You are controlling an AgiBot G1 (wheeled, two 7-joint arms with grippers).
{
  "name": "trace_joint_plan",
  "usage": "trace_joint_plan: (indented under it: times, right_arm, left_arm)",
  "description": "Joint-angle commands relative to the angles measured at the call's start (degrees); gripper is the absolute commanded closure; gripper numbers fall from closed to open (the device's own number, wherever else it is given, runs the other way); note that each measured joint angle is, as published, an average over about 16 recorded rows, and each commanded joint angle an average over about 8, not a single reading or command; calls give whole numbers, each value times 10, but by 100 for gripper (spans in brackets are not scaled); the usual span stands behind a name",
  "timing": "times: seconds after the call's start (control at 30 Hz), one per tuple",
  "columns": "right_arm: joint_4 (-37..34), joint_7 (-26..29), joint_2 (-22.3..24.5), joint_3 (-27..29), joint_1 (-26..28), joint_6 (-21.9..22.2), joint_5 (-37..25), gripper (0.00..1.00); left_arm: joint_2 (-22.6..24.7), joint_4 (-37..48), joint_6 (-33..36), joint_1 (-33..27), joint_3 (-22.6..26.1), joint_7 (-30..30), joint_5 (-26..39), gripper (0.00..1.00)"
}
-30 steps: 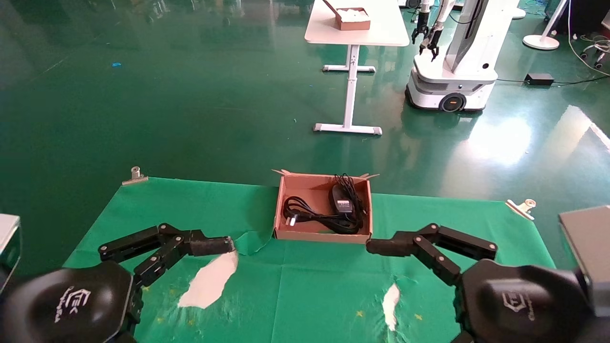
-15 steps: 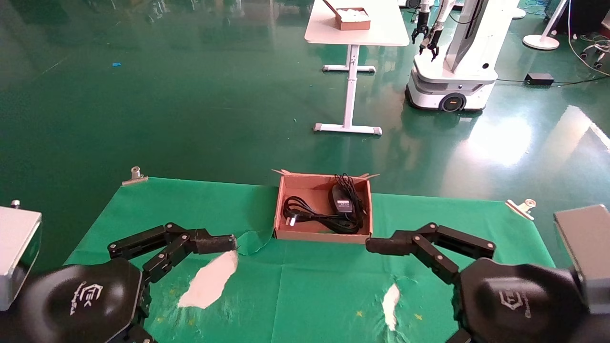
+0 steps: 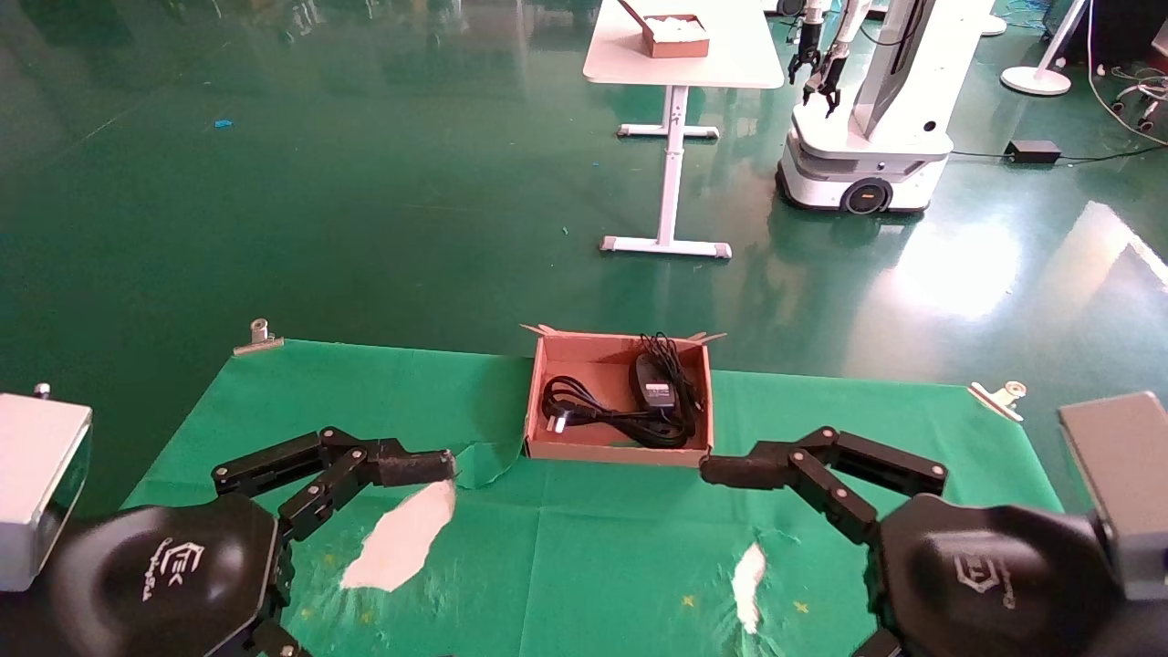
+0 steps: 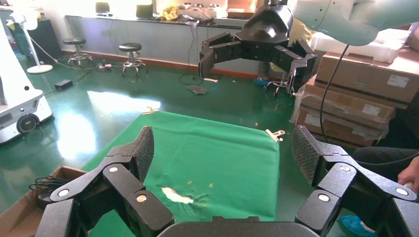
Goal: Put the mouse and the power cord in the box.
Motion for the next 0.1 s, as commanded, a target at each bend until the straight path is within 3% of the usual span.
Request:
trace_joint_plan:
  times: [0.03,0.1]
  right_arm:
    - [0,0,0,0,0,0,0,0]
    - [0,0,0,0,0,0,0,0]
  left_arm:
    - [0,0,0,0,0,0,1,0]
    - [0,0,0,0,1,0,1,0]
